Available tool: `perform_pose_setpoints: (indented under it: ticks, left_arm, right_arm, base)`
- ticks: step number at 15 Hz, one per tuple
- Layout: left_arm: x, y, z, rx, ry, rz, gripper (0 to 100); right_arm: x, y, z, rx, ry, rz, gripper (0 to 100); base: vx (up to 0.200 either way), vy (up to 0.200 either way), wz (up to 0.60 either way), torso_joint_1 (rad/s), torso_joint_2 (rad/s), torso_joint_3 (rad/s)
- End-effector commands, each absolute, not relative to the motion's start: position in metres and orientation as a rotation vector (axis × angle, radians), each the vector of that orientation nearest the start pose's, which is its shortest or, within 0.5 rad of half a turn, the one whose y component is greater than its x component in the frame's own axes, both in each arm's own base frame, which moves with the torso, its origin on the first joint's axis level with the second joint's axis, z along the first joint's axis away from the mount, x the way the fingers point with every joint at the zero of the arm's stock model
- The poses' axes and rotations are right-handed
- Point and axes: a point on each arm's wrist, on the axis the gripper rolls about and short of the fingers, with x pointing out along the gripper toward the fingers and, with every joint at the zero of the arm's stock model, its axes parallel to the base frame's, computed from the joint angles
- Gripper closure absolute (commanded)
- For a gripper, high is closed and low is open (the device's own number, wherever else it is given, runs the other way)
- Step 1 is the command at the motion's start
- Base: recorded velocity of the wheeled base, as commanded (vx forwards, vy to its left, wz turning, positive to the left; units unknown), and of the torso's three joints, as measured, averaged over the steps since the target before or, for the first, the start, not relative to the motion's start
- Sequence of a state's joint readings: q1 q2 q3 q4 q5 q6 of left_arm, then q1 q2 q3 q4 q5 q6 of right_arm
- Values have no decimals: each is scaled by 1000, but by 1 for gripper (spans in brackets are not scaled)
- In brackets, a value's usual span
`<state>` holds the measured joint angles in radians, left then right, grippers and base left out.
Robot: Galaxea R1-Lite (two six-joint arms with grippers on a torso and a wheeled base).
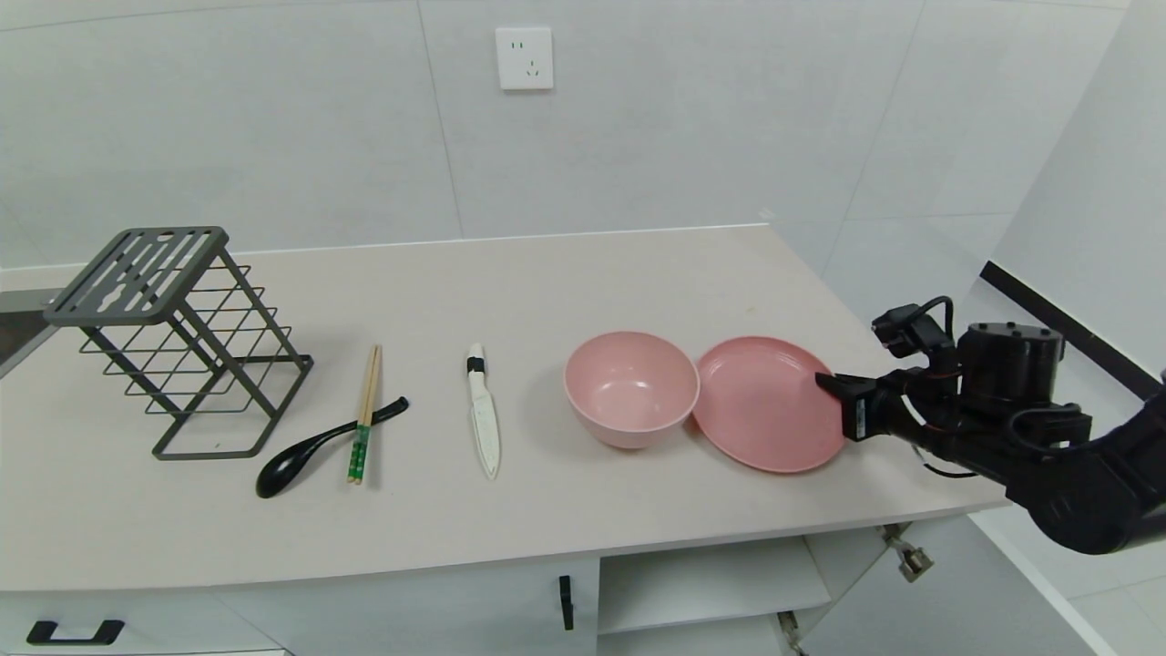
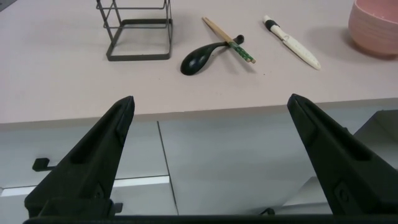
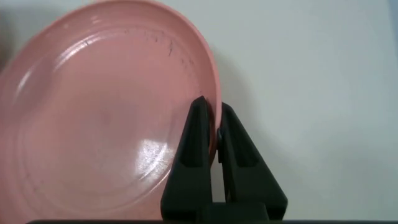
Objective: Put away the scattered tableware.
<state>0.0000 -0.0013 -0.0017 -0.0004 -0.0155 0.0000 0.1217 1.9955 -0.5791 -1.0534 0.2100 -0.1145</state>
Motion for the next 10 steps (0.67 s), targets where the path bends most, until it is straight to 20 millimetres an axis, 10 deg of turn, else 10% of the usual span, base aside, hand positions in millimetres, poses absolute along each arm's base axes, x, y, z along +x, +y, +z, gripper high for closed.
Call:
perform_pose_setpoints:
  ticks: [1,10]
  left_arm:
    - [-23,0,76,2,0,-15,0]
    - [-28,-3,106,34,-289,-118,0]
  right_arm:
    - [294,40,104,-96,257,343,100]
    - [197,27,150,-106,2,361,100]
  base:
    - [0,0,0,0,0,0]
    - [0,0,0,0,0,0]
